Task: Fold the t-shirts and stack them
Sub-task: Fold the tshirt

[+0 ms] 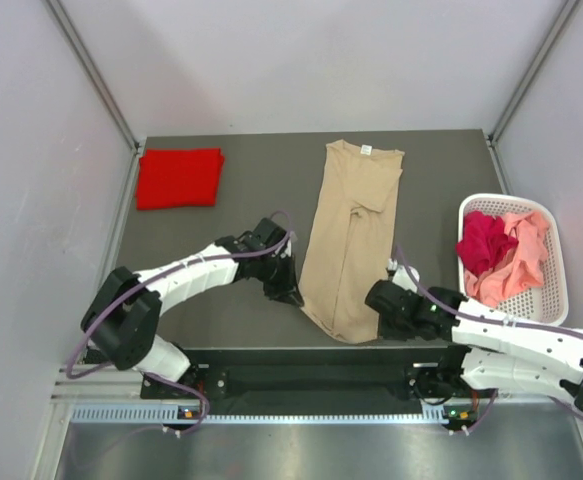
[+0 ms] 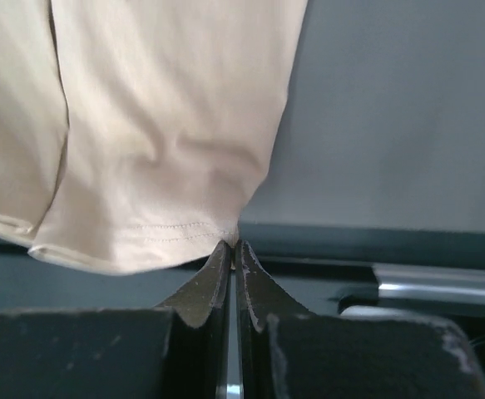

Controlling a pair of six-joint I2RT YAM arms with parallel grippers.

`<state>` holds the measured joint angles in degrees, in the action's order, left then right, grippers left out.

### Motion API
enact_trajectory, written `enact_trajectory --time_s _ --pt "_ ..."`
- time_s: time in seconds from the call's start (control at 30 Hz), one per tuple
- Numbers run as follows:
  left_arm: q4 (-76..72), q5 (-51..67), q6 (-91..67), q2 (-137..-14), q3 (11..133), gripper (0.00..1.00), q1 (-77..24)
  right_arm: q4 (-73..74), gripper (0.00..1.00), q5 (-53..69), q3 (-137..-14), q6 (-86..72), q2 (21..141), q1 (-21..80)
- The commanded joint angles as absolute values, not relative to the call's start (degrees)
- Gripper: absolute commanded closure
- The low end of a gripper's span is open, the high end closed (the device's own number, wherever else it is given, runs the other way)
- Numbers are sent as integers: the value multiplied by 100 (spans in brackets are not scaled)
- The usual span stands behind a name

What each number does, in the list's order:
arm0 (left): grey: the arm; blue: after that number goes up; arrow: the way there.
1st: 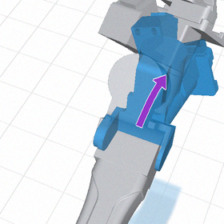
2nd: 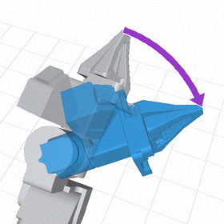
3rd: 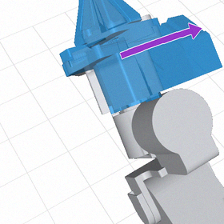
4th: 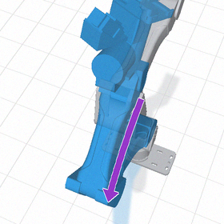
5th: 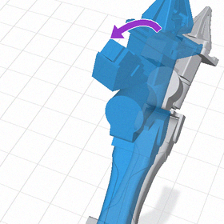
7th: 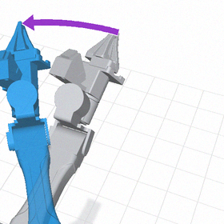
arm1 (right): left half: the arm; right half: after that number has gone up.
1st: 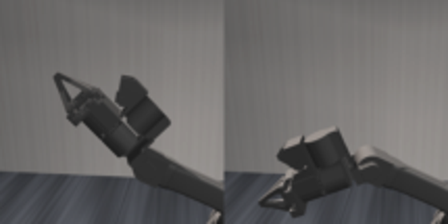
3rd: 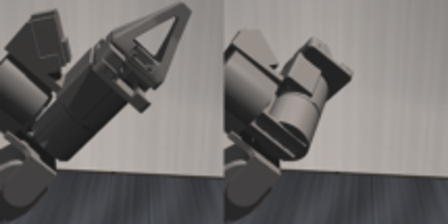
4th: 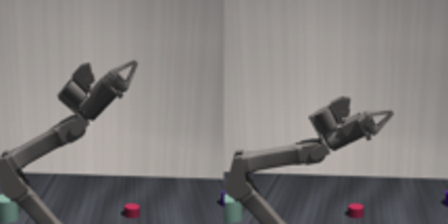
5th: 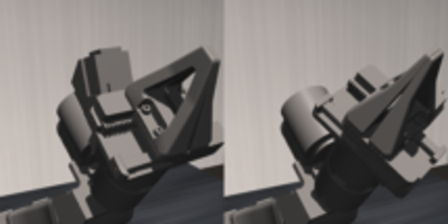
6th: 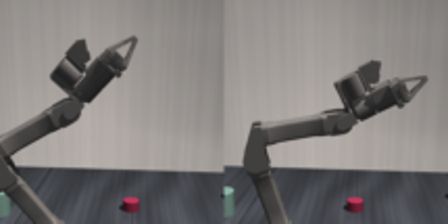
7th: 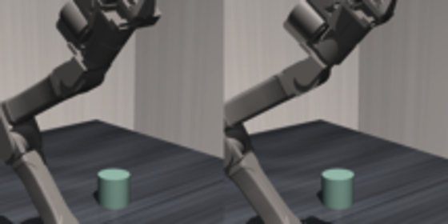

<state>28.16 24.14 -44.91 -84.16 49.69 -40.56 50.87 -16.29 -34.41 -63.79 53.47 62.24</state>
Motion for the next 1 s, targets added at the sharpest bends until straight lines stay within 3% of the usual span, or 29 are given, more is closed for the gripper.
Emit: enact_trajectory --time_s 0.0,0.23,0.6,0.97 --pt "3128 2215 -4053 -8823 5729 100 -3850 5107 100 -2065 -3937 -5513 5458 5609" --pt "3532 2285 -3596 -9973 7223 100 -3305 4562 100 -1750 -4587 -3703 6002 3967" --pt "3533 3181 -3331 -11890 9692 100 -2470 3613 100 -1231 -5756 -2365 7803 2305" --pt "2840 4271 -3612 -13007 10766 100 -2004 3322 100 -352 -6925 -1732 9315 1617"
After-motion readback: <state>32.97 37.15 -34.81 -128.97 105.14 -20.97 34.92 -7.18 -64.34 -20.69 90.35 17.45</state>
